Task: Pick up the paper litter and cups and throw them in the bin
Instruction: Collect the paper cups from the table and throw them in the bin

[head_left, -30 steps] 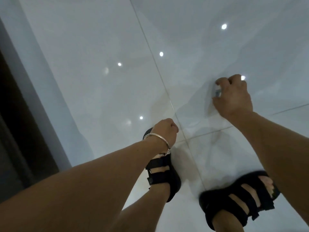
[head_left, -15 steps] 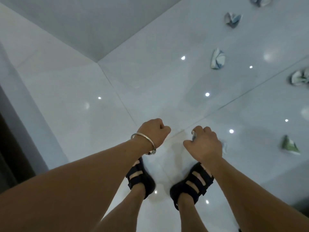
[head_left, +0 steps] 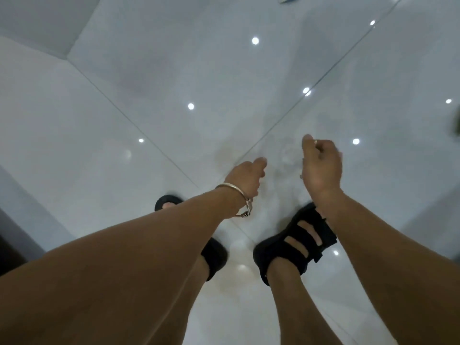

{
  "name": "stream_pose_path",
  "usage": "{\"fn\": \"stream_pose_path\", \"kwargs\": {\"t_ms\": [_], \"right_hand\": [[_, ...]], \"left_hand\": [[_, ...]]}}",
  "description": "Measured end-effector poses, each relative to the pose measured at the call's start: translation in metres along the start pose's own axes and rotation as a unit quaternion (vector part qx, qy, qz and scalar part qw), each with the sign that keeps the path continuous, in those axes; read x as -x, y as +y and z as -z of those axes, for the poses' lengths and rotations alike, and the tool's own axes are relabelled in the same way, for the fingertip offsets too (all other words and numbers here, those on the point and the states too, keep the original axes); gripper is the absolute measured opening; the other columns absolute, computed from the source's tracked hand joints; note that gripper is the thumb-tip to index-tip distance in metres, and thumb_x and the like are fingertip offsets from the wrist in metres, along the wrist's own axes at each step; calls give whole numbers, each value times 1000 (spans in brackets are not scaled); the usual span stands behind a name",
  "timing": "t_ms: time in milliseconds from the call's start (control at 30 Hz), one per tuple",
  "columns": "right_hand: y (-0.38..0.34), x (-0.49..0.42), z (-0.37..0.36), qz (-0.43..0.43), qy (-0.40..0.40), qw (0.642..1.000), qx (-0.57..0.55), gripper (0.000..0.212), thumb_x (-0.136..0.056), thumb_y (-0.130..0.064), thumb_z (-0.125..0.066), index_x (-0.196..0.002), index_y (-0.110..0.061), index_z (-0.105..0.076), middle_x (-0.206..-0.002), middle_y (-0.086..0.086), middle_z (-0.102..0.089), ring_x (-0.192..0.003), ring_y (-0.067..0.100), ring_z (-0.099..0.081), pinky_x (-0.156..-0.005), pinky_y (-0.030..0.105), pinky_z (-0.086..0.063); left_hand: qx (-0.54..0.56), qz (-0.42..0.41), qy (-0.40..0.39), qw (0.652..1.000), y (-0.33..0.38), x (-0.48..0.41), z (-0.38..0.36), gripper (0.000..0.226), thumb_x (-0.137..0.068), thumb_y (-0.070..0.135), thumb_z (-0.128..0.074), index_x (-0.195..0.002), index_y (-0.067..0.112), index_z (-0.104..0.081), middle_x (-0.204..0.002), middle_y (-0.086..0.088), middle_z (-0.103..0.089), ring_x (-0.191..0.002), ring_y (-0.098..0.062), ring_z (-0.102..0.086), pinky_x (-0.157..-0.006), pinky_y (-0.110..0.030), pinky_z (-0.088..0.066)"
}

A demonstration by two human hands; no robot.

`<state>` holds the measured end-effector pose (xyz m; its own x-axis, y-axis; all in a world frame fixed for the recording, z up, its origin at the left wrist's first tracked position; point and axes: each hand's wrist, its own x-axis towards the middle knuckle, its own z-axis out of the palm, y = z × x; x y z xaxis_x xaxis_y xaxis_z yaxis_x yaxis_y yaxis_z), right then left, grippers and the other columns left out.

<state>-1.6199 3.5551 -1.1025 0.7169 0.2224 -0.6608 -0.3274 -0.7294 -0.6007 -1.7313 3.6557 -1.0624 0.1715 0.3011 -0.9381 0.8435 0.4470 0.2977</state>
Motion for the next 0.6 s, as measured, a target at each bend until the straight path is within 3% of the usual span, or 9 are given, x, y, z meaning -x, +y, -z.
{"fn": "stream_pose_path", "kwargs": {"t_ms": [67, 133, 200, 267, 300, 367, 433, 533, 600], "right_hand": [[-12, 25, -19, -36, -79, 991, -101, 42, -97, -57, -37, -91, -23, -62, -98, 4, -65, -90, 18, -63, -82, 35, -50], [-21, 46, -30, -104, -139, 968, -181, 56, -95, -66, -29, -102, -24, -66, -102, 0, -70, -93, 12, -68, -79, 30, -53], [-25, 57, -28, -165, -185, 931, -269, 63, -91, -73, -26, -108, -27, -66, -102, -7, -73, -93, 3, -69, -75, 22, -54], [-24, 59, -20, -181, -213, 906, -319, 71, -83, -80, -25, -115, -29, -63, -117, -4, -69, -107, 5, -65, -92, 26, -48], [-24, 58, -14, -160, -223, 911, -309, 75, -79, -82, -25, -120, -30, -60, -123, -4, -66, -111, 5, -62, -97, 26, -43], [-17, 47, -3, -58, -196, 962, -181, 72, -85, -77, -30, -131, -28, -55, -129, -5, -60, -119, 6, -56, -100, 27, -38], [-1, 18, 11, 73, -79, 993, 57, 57, -94, -56, -47, -139, -20, -49, -138, 5, -51, -129, 20, -44, -105, 38, -37], [32, -28, 33, 100, -17, 934, 343, 74, -84, -36, -66, -148, -26, -31, -151, 11, -26, -136, 35, -23, -99, 56, -39], [54, -45, 35, 94, -27, 900, 426, 81, -78, -32, -72, -146, -30, -29, -150, 11, -21, -132, 38, -23, -88, 57, -44]], "left_hand": [[86, 17, -19, 996, 6, 2, -8, 48, -86, 61, -44, -82, 19, -65, -63, 0, -56, -60, -19, -53, -61, -30, -43], [88, -4, -45, 995, 14, 8, -15, 51, -79, 69, -45, -80, 24, -71, -68, 1, -66, -69, -21, -63, -65, -33, -50], [19, -9, -16, 1000, 22, 11, -17, 54, -76, 65, -52, -85, 15, -70, -73, -1, -69, -73, -20, -67, -66, -31, -53], [-81, -18, 58, 995, 27, 8, -10, 43, -79, 53, -59, -79, 11, -63, -66, -1, -64, -64, -18, -62, -55, -23, -45], [-119, -26, 80, 989, 29, 6, -7, 35, -81, 47, -61, -74, 13, -59, -63, 1, -59, -59, -15, -58, -50, -22, -38], [-169, -37, 95, 980, 31, 2, -3, 31, -84, 39, -60, -63, 18, -52, -60, 3, -51, -54, -12, -48, -46, -24, -30], [-188, -44, 90, 977, 30, -3, -3, 33, -85, 34, -58, -59, 17, -48, -56, 3, -46, -51, -12, -43, -44, -23, -28], [-224, -57, 68, 971, 25, -14, -5, 33, -87, 35, -56, -60, 17, -48, -59, 3, -47, -54, -12, -43, -47, -23, -30], [-263, -68, 61, 961, 20, -24, -5, 32, -88, 37, -53, -62, 18, -48, -63, 3, -48, -57, -11, -44, -50, -24, -31]]}}
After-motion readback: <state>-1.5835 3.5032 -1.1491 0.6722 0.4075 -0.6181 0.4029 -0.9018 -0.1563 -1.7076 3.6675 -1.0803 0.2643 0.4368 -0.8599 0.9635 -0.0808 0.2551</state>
